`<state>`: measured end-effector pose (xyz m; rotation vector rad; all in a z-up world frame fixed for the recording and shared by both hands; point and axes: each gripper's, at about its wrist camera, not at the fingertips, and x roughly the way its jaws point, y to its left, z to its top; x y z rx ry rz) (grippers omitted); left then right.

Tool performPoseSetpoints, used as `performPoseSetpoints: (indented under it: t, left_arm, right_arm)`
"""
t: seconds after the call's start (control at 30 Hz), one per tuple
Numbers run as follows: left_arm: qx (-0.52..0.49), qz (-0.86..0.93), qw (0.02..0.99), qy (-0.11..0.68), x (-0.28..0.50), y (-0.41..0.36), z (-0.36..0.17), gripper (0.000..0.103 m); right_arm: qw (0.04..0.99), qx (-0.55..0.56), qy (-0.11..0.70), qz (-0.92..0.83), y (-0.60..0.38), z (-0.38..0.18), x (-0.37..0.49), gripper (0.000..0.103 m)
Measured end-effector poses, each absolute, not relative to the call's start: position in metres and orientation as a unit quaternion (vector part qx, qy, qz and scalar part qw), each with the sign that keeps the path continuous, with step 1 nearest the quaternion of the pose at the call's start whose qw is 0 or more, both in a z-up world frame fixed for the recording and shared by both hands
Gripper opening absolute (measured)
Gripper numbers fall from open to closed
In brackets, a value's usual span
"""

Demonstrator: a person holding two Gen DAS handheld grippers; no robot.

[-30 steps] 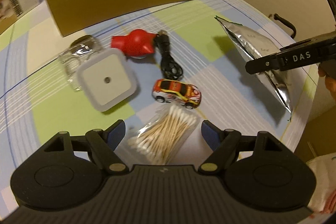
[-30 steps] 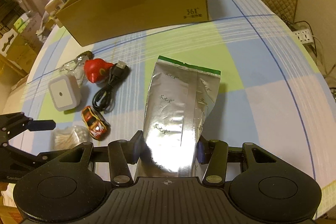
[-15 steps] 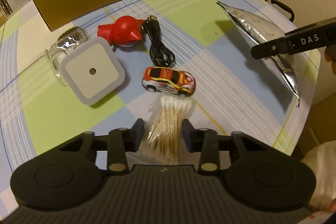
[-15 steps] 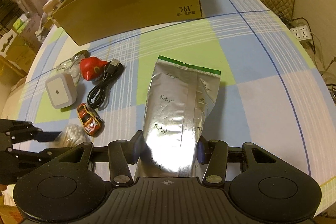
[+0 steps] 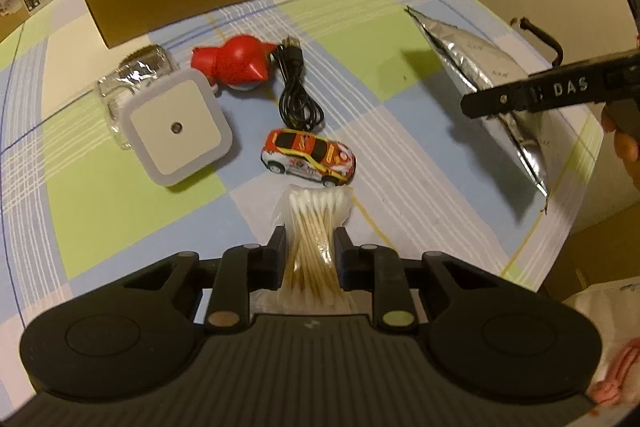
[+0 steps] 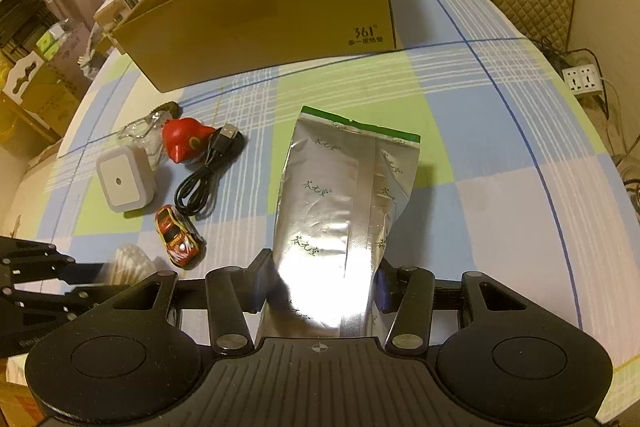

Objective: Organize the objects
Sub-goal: 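Carry the foil bag and cotton swab bag into the cardboard box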

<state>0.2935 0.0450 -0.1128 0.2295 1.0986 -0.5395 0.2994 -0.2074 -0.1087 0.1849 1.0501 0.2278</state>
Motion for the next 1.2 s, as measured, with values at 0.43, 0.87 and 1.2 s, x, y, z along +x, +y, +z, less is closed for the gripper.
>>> performPoseSetpoints:
  t: [0.43, 0.87, 1.2]
  left_arm:
    - [0.075, -0.215, 0.859, 0.459, 0.31, 0.056, -0.059, 0.02]
    - [0.044, -0.169, 0.892, 0.417, 0.365, 0.067, -0.025, 0.02]
    - [0.035, -0.137, 0.912, 0.385, 0.422, 0.069, -0.004, 0.02]
  right_arm:
    - [0.864, 0.065, 0.476, 0.15, -0.196, -0.083, 0.313, 0.046]
    - [0.875, 0.026, 0.439, 0.201, -0.181, -0.048, 0.366, 0.046]
    - [0.884, 0.018, 0.401, 0.238, -0.173, -0.016, 0.433, 0.046]
